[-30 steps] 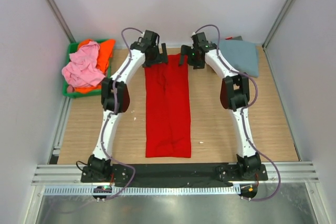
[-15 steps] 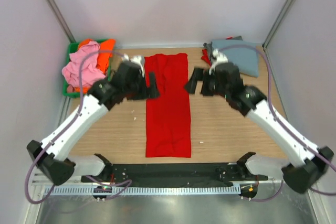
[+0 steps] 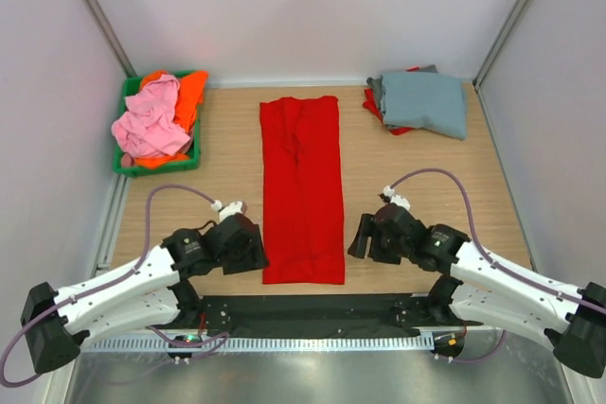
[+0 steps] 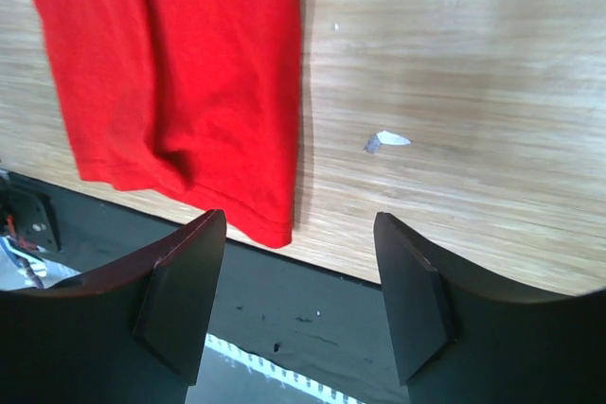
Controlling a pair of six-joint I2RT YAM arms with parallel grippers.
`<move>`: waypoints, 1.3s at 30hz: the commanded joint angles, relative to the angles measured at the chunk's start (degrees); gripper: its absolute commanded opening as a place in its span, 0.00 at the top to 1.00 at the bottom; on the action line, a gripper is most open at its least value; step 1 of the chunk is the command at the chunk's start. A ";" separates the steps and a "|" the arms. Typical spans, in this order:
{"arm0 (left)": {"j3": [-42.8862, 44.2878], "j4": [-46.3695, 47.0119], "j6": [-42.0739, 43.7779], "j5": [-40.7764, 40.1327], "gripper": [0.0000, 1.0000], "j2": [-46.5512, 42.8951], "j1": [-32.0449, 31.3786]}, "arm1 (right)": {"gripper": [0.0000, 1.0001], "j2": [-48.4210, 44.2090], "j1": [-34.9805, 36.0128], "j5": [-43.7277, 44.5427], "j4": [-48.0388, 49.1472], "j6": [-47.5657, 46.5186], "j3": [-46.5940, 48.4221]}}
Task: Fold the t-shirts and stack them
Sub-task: Fold the tshirt
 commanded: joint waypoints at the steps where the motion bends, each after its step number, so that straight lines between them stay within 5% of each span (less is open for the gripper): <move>1: -4.68 6.15 -7.36 -1.51 0.41 1.05 -2.58 | 0.31 2.08 2.44 -0.93 7.20 5.21 -3.59; 21: -11.02 17.06 -15.98 -4.85 0.48 9.67 -8.82 | 0.40 13.32 13.43 -0.23 23.21 12.42 -11.51; 25: -11.63 17.59 -17.21 -5.37 0.58 10.90 -10.75 | 0.54 15.53 17.20 1.17 24.01 13.91 -11.60; 32: -12.34 17.77 -18.53 -6.34 1.00 11.08 -12.60 | 0.81 13.79 19.32 4.69 21.65 15.85 -12.31; 39: -9.70 12.32 -21.16 -8.71 1.00 11.34 -16.47 | 0.98 6.75 19.50 8.21 11.80 15.50 -10.37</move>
